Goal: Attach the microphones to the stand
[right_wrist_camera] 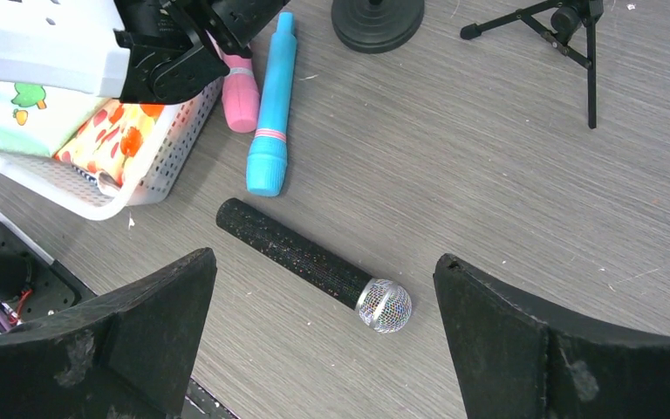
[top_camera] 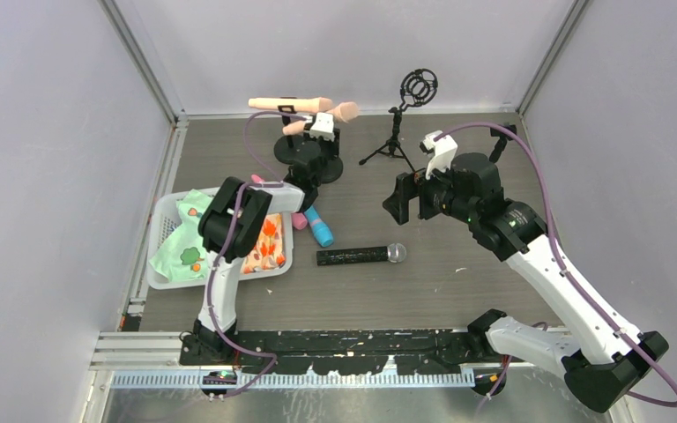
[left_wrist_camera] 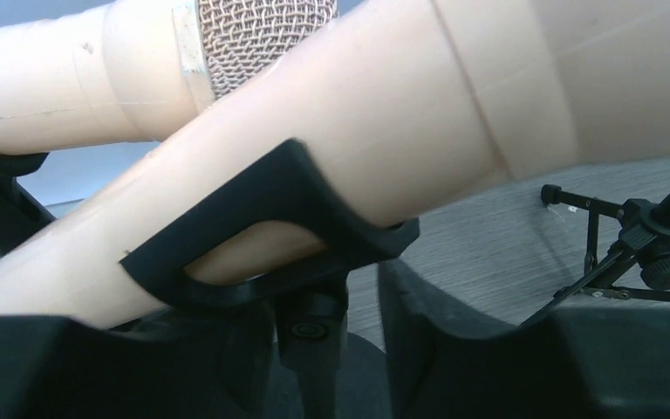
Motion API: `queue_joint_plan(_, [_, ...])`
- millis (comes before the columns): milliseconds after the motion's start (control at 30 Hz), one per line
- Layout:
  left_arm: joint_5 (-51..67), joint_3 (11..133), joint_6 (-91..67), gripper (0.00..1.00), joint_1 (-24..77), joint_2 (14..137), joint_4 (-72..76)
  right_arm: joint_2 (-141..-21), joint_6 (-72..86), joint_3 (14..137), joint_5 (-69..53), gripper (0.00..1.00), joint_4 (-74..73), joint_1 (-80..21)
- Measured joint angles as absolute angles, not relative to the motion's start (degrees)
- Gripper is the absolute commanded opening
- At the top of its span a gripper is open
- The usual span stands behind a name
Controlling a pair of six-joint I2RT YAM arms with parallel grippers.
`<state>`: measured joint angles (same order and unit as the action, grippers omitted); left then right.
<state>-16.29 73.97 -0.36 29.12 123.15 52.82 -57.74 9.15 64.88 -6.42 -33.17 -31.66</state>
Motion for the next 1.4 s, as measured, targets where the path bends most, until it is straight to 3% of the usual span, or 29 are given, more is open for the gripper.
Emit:
queue_joint_plan(133, [-15.46, 73.69, -1.45, 0.63, 29.12, 123.11, 52.38, -57.74, 9.21, 64.82, -6.04, 1.0, -33.01, -31.66])
queue_joint_plan(333, [-14.31, 68.64, -3.11, 0.71, 29.21, 120.57, 52.12, -57.56, 9.67, 64.12, -4.21, 1.0, -32.64, -31.66])
queue_joint_plan(733, [-18.7, 57.08, -7.11, 0.73, 32.95, 103.53, 47.68, -56.53, 13.56, 59.86, 4.93, 1.0, -28.16, -31.66])
queue_joint_plan(1100, [-23.42, 56.95, -15.16, 0.84, 35.62, 88.73, 22.28, -56.95, 20.23, 59.53, 19.49, 1.0, -25.3, -30.22])
queue_joint_plan(1400, [-24.47, 57.21, -18.87, 0.85, 35.55, 77.73, -2.31, -62.37, 27.0, 60.84, 20.12, 1.0, -25.45, -12.08])
